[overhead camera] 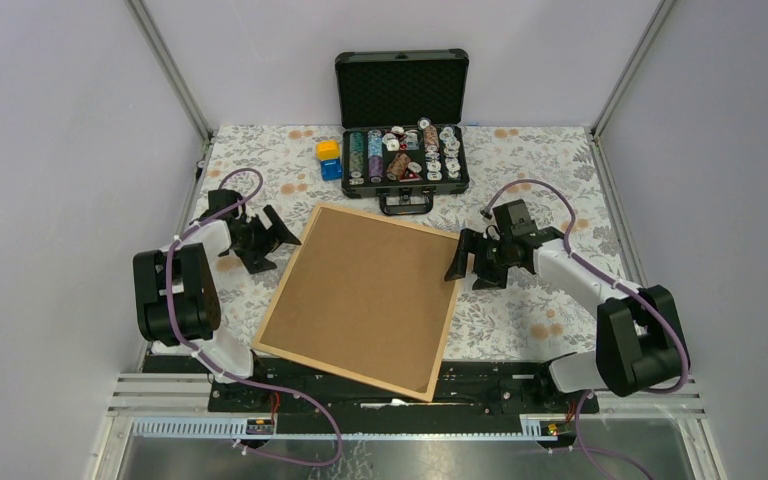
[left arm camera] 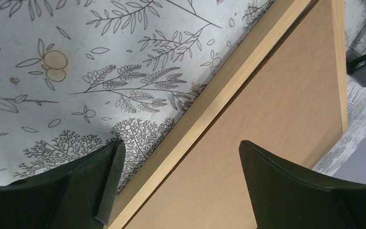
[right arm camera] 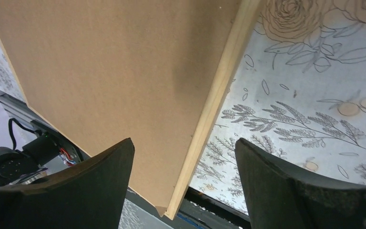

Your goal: Put the photo into the frame

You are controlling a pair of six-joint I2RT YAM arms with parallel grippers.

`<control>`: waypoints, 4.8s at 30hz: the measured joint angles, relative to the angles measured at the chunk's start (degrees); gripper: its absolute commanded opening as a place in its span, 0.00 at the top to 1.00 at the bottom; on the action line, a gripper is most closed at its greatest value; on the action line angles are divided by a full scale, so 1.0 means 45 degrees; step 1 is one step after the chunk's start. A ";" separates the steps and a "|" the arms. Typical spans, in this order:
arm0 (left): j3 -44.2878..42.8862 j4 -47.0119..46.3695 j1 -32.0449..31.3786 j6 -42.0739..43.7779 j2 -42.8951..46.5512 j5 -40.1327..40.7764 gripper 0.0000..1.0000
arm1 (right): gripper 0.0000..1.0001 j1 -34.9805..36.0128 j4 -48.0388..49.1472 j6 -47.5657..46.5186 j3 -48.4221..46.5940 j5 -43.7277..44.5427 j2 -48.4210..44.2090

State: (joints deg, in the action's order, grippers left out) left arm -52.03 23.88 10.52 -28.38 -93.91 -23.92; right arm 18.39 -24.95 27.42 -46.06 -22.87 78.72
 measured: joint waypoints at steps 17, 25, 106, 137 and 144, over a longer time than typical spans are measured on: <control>0.0010 -0.0908 0.0063 -0.0330 -0.0437 -0.1297 0.02 | 0.32 0.0049 0.2293 0.0539 0.0389 -0.1715 0.1642; 0.0015 -0.0952 0.0068 -0.0350 -0.0466 -0.1375 0.01 | 0.31 0.0058 0.2681 0.0661 0.0641 -0.1831 0.2011; 0.0427 -0.1841 -0.0860 -0.0223 -0.0092 -0.1015 0.01 | 0.09 0.3648 -0.1039 -0.0228 -0.4265 0.3910 0.3075; 0.1899 0.2205 -0.2977 -0.2259 0.6096 0.3147 0.01 | 0.00 0.2283 0.0583 -0.1744 -0.6101 0.3400 0.5051; 0.2118 0.4537 -0.5479 -0.4517 0.8514 0.5022 0.01 | 0.01 0.2127 0.1802 -0.1676 -0.7286 0.1880 0.6834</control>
State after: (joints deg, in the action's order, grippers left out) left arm -42.50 44.29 -14.13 -48.71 -55.59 -1.32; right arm 27.97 -16.84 19.88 -78.85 -14.41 109.47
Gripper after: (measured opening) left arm 0.987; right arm 0.994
